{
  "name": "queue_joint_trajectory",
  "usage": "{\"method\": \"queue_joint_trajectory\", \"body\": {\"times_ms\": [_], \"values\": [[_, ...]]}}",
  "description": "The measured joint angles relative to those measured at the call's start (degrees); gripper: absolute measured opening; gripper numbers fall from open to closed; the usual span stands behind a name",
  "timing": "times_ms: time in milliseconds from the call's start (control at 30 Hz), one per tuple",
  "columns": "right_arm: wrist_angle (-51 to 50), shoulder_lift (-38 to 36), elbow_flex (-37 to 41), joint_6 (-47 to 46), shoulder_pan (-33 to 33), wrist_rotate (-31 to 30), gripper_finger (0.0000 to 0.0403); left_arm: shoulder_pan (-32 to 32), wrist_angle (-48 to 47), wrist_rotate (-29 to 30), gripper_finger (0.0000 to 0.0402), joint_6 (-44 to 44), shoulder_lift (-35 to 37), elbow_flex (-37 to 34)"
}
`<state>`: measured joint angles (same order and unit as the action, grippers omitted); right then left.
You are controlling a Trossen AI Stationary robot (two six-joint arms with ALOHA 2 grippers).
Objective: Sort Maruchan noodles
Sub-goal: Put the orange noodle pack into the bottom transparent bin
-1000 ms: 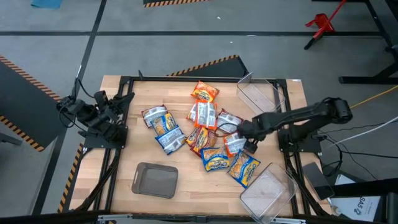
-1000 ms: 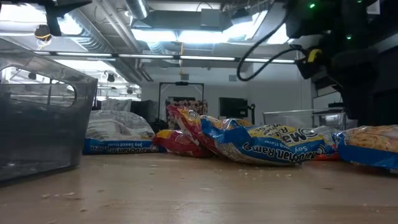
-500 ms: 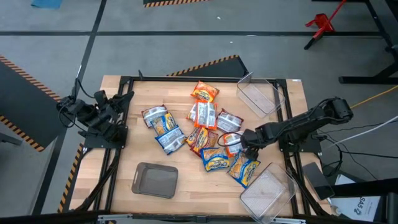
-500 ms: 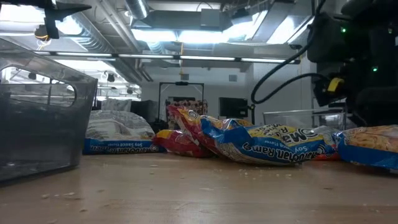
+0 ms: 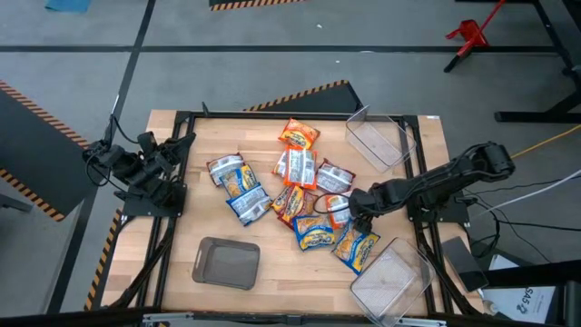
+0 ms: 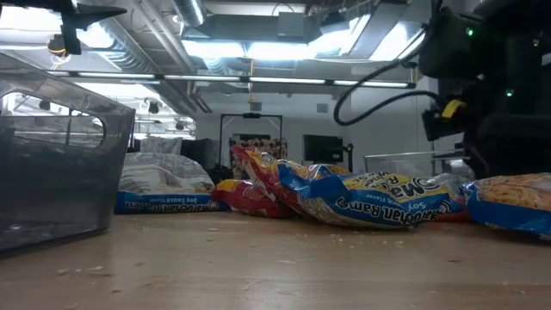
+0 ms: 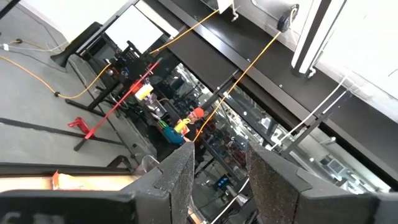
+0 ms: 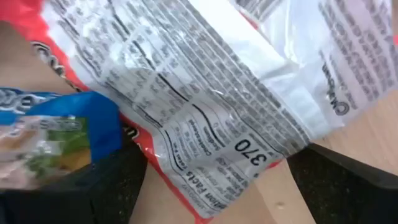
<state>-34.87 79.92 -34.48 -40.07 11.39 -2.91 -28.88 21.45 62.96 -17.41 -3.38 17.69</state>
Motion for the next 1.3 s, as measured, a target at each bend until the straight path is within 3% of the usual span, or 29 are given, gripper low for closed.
{"method": "queue_joint_trajectory", "body": {"times_ms": [133, 267, 633, 1300], "values": [[-0.99, 1.61, -0.26, -0.01, -0.65, 0.98, 0.0338, 0.0, 0.0, 0.02, 0.014, 0.0, 0.0, 0.0], [-1.27, 2.5, -0.23, -1.05, -0.65, 0.9, 0.0283, 0.0, 0.0, 0.0, 0.014, 0.0, 0.0, 0.0], [-4.07, 2.5, -1.26, -6.74, -0.69, 0.52, 0.002, 0.0, 0.0, 0.0, 0.014, 0.01, 0.0, 0.0], [-17.55, 2.69, -22.65, -6.34, -0.5, -0.19, 0.0001, -0.02, -0.02, 0.0, 0.014, 0.02, 0.02, 0.0]]}}
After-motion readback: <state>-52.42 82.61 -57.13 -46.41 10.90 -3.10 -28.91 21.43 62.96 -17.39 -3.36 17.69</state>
